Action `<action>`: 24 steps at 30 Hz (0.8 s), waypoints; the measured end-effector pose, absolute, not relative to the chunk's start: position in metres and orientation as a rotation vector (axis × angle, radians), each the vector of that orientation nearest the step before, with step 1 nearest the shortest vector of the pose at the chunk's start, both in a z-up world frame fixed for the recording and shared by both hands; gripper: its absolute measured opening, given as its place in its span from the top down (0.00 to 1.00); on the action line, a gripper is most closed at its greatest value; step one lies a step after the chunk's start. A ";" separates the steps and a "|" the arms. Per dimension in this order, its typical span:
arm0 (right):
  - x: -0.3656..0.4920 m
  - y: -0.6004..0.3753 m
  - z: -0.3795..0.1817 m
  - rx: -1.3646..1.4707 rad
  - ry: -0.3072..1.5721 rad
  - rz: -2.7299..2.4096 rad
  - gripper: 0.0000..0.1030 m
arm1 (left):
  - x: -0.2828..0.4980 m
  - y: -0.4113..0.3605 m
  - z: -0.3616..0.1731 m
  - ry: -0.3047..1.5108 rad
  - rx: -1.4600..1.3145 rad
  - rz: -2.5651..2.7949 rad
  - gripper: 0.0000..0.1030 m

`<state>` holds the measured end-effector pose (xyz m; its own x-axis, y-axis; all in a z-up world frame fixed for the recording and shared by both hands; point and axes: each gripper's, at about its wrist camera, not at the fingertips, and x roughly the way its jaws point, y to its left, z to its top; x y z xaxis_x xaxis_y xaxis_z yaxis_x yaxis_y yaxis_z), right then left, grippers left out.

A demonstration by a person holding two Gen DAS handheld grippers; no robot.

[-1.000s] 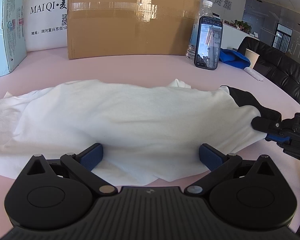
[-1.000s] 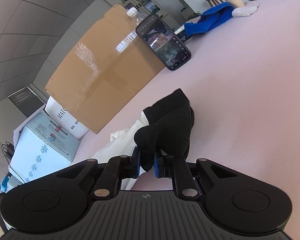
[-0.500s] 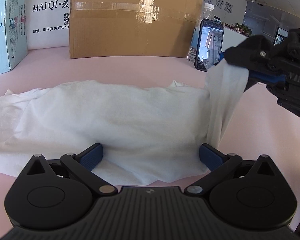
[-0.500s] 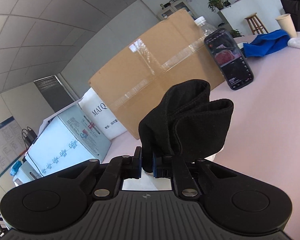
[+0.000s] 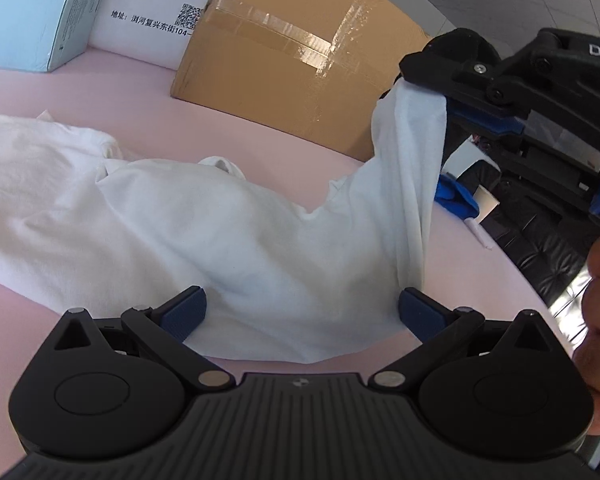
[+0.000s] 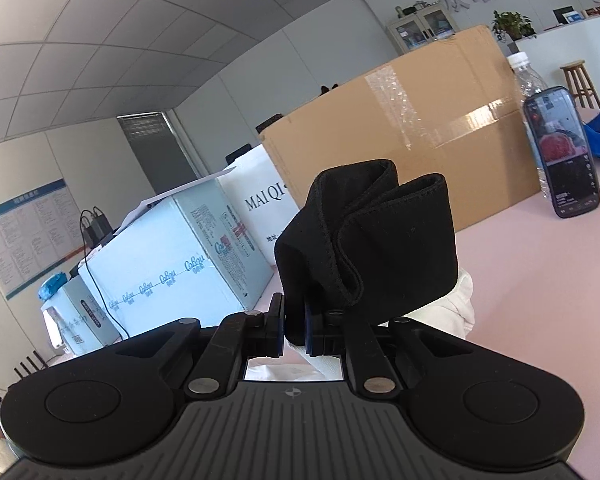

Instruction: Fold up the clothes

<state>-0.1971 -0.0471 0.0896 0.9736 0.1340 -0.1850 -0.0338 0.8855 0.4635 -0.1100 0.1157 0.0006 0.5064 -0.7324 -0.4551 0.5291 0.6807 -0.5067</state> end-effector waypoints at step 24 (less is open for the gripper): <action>-0.130 0.048 0.102 0.251 0.686 0.499 0.69 | -0.110 0.159 -0.018 0.681 -0.605 -0.823 0.08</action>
